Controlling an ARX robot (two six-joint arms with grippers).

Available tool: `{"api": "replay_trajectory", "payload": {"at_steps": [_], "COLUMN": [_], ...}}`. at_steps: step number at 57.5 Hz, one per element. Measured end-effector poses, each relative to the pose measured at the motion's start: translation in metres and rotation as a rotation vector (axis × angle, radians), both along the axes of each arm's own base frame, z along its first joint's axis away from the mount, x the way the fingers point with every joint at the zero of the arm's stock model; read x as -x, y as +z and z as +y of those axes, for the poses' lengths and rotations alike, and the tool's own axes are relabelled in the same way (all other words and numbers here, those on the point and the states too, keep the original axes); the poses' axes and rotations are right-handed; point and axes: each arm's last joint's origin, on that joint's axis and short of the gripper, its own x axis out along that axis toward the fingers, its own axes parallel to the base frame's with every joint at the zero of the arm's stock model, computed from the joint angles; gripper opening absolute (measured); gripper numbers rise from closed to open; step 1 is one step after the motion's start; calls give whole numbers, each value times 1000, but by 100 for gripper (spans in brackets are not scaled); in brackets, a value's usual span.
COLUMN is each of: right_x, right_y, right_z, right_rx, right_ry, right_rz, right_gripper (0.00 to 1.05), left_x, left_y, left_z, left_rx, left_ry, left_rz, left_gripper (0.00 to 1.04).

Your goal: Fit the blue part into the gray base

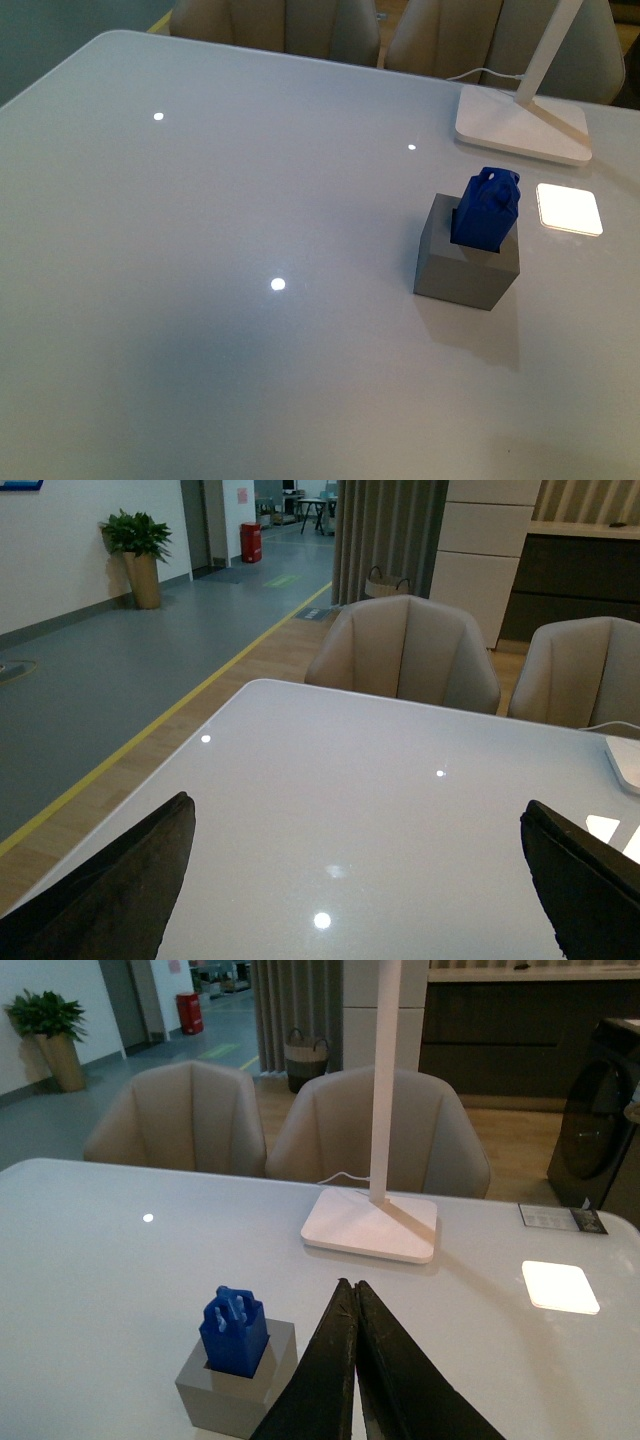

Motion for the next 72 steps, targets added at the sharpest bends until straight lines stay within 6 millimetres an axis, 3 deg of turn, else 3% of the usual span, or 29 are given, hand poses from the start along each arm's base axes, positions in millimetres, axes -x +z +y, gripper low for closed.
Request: {"api": "replay_trajectory", "payload": {"at_steps": [21,51,72], "right_x": [2,2,2], "right_y": [1,1,1], "right_z": [0,0,0], "right_rx": [1,1,1], "right_ry": [0,0,0], "right_rz": [-22,-23,-23], "right_gripper": [2,97,96], "left_x": [0,0,0], "left_y": [0,0,0], "left_z": [0,0,0], "left_rx": [0,0,0], "left_ry": [0,0,0], "left_rz": [0,0,0], "left_gripper": [97,97,97]}}
